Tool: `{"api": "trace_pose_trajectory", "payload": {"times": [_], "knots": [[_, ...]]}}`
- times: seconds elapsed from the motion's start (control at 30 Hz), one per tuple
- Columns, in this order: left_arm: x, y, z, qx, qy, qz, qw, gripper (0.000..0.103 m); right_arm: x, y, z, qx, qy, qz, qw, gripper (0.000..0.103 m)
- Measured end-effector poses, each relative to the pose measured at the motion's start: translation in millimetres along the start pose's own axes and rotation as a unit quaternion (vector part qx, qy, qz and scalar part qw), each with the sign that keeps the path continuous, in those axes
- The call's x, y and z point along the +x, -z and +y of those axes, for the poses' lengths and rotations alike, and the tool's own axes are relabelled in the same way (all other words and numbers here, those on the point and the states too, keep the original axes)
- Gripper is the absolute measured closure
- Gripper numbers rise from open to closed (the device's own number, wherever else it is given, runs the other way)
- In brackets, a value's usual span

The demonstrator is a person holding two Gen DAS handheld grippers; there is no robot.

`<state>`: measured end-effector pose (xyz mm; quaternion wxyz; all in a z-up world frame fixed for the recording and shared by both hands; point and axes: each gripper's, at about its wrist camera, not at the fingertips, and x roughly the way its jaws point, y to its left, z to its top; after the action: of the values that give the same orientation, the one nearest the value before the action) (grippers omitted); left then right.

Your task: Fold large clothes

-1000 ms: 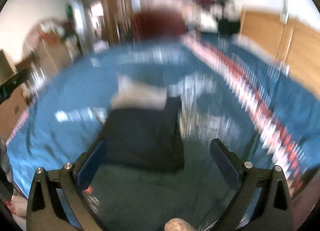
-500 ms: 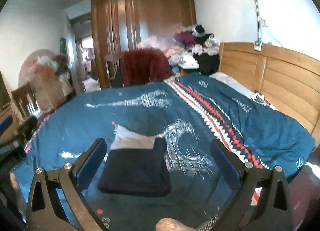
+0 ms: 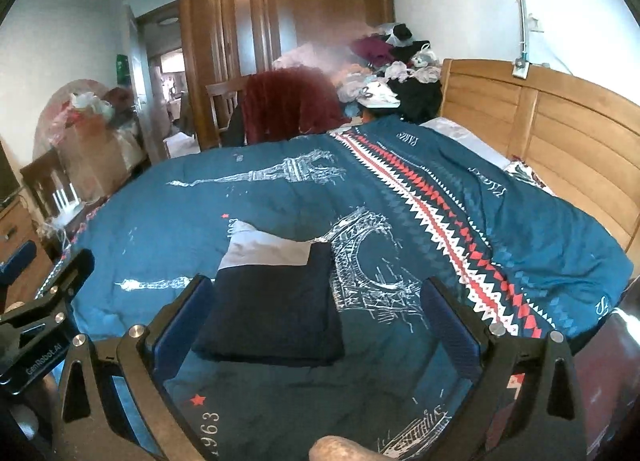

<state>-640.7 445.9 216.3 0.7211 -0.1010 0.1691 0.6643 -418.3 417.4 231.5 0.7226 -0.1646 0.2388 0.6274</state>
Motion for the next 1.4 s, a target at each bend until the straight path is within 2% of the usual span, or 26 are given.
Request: {"api": "trace_pose_trajectory", "payload": {"times": [0.67,1.13,1.4], "knots": [[4,4,4,-0.004,0.001,0.005,1.0,0.0,4,4,8,0.005,-0.02,0.013,1.0,0.0],[-1,9,12,0.0,0.01,0.004,0.9999,0.0,4,8,3,0.013,-0.055,0.023,0.998,0.0],[-3,6,10,0.002,0.015,0.005,0.9999,0.0,3,11,5,0.007,-0.056,0.022,0.998,0.001]]}}
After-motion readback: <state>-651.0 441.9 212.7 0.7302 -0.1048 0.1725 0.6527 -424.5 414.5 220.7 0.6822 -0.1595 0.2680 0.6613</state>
